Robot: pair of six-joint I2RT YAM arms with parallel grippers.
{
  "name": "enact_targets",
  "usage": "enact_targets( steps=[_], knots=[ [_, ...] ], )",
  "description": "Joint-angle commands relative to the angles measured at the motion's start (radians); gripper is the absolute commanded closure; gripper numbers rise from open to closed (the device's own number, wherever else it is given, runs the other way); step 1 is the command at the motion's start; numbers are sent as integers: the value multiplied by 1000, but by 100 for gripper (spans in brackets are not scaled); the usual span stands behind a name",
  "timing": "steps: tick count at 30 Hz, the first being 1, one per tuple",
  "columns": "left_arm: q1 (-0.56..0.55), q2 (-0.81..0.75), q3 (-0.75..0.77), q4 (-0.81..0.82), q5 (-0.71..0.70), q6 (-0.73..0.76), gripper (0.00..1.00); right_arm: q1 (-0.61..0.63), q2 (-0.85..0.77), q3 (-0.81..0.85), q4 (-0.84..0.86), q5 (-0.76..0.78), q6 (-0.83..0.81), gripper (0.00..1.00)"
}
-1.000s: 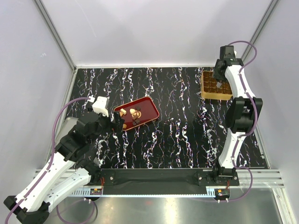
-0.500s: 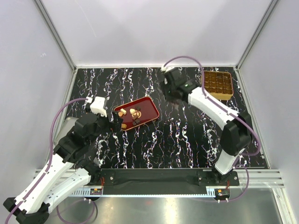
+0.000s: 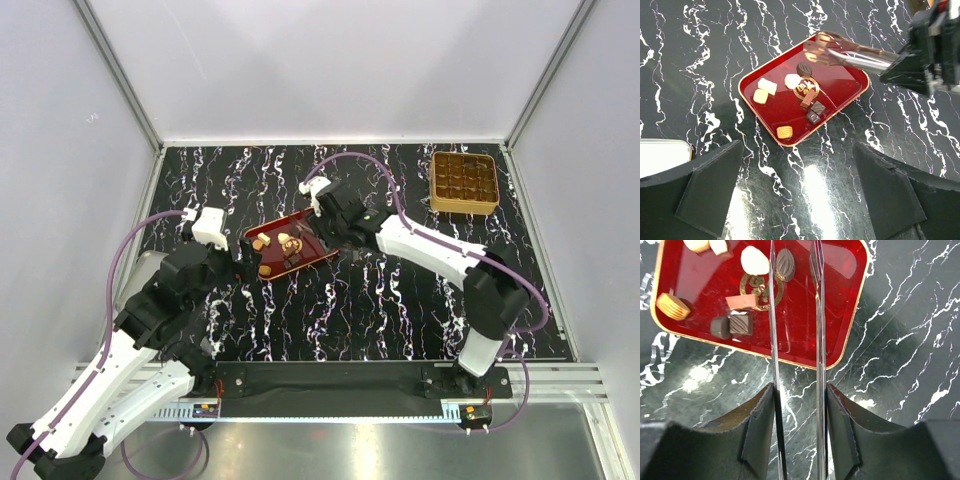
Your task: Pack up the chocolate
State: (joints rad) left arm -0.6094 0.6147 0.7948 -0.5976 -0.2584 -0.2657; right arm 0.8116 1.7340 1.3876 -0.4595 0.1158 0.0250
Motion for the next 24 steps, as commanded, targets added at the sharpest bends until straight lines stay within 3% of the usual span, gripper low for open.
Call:
enact_targets(
  steps=[1,24],
  knots=[
    [0,-9,6,33,-19,5,1,26,48,45,42,36,-65,50],
    [2,-13,7,35,-18,5,1,51,137,54,41,62,-91,55]
  ],
)
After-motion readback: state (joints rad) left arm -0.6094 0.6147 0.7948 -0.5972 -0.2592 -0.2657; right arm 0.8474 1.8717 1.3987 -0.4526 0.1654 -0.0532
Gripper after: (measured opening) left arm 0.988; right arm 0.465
